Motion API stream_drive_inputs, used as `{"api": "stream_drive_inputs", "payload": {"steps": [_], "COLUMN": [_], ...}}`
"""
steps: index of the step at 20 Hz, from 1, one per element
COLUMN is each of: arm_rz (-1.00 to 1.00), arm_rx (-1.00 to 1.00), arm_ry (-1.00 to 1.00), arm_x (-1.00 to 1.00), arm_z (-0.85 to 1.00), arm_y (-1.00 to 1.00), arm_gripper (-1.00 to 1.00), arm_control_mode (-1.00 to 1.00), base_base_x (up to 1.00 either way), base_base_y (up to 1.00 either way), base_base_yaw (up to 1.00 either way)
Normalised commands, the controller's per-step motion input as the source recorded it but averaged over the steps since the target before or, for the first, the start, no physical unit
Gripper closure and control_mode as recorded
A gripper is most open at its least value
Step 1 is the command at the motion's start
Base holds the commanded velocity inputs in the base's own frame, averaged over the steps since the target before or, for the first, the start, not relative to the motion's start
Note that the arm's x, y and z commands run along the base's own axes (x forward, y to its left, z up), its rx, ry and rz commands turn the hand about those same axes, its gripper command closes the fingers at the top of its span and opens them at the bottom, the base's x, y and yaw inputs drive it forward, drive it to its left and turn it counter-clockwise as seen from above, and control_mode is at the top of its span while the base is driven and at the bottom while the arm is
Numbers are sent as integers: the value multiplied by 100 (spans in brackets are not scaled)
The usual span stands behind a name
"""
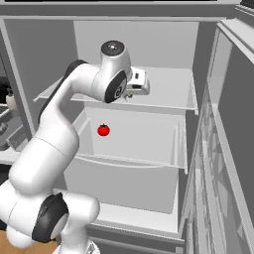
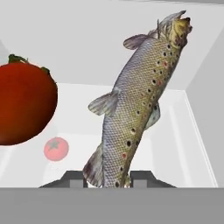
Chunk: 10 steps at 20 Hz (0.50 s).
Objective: Place one tomato and one fish in each tupperware on the nearby counter, to pack two identical lunches.
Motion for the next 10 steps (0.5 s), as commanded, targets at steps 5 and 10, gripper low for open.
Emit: {"api": "stream_drive_inputs", "payload": {"steps": [5,10], "arm_rz": [0,0], "arm_rx": [0,0], "arm_ry": [-2,0], "arm_x": [-80,-100], "arm_z": [1,1], "arm_y": [22,31], "arm_gripper": [100,100], "arm_control_mode": [-100,-100], "base_base_x": [0,0], "base_base_y": [0,0], "base_base_yaw": [0,0]}}
